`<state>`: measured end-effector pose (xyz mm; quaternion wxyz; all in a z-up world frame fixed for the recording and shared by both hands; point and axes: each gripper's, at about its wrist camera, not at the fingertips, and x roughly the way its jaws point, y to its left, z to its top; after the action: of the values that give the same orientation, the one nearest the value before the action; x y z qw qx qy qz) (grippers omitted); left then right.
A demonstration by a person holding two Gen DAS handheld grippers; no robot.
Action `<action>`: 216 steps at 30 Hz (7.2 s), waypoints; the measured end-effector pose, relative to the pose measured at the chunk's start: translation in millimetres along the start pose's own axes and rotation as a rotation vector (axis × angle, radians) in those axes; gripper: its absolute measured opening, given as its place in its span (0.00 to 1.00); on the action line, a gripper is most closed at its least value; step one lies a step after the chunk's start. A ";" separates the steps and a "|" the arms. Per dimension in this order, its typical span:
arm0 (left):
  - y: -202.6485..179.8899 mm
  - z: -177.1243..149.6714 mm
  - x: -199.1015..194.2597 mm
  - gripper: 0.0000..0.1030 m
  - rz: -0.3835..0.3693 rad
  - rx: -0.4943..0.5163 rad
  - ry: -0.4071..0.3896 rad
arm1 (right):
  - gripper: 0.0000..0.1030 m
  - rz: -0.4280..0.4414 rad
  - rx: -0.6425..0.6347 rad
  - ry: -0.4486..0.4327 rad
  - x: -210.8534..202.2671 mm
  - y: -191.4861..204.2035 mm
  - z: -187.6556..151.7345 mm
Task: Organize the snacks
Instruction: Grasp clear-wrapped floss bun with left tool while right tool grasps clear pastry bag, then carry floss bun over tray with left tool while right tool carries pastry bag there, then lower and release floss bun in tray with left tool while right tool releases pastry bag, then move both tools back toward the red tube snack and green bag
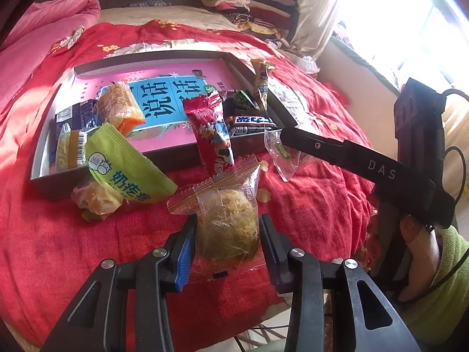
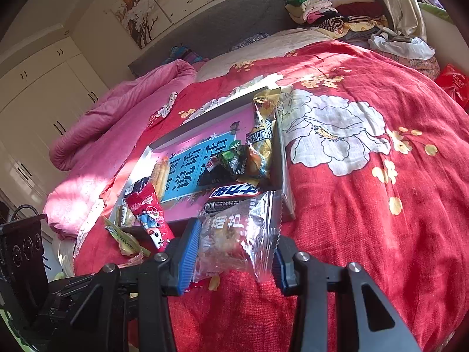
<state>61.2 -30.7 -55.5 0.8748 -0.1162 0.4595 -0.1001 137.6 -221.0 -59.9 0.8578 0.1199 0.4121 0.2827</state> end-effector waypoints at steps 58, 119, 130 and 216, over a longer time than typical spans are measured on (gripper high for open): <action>97.3 73.1 -36.5 0.41 0.161 -0.189 -0.248 | 0.43 -0.106 -0.208 -0.159 -17.0 31.3 33.1; 88.6 70.5 14.9 0.42 0.116 -0.107 -0.136 | 0.44 -0.090 -0.202 -0.004 57.7 48.1 37.0; 91.3 69.7 14.3 0.43 0.123 -0.111 -0.136 | 0.45 -0.089 -0.177 -0.002 53.5 44.7 36.5; 81.6 23.6 -52.8 0.76 0.197 -0.117 -0.179 | 0.63 -0.095 -0.308 -0.092 -7.4 78.8 5.5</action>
<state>56.8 64.6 -25.4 0.9096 -0.1299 0.3938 0.0242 107.7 -161.3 -17.1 0.8964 -0.0196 0.3295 0.2959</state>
